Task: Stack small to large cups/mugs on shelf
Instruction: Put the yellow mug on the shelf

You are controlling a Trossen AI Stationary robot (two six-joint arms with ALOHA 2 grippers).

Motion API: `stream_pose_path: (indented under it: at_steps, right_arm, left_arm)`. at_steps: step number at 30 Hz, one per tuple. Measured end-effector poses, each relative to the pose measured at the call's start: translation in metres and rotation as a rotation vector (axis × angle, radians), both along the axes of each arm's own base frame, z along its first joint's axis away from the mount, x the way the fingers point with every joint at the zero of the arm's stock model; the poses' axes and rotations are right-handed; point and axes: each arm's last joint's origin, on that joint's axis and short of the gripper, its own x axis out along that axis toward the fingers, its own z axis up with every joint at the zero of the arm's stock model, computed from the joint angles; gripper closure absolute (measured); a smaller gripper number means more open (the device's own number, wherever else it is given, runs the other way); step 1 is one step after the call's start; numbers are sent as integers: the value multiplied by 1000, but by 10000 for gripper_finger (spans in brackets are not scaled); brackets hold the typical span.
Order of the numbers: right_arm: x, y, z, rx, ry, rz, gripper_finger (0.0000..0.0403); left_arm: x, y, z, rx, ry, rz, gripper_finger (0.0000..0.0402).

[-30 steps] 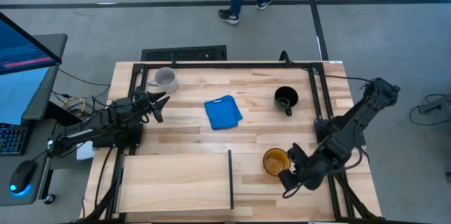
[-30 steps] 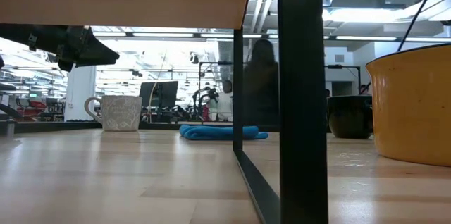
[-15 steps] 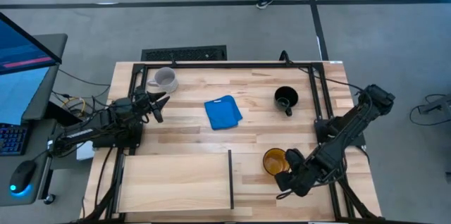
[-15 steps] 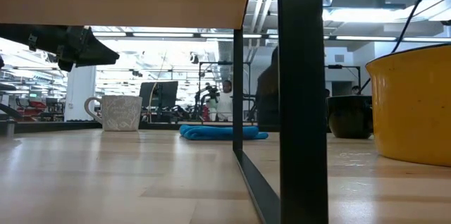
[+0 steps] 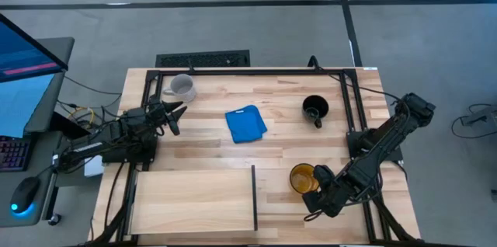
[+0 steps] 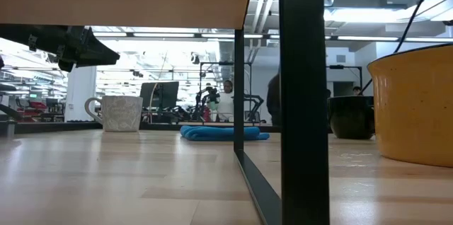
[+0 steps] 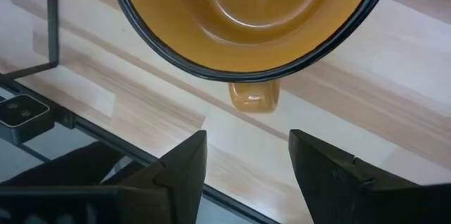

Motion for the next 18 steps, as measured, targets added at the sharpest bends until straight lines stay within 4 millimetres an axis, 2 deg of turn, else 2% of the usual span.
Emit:
stream_pose_path:
  at_steps: [7,18]
  right_arm:
    - [6,2,-8,-5,20,3,178]
    - [22,2,-38,-64,113,15,178]
  left_arm:
    - [0,0,0,0,0,1,274]
    - [0,0,0,-1,0,2,274]
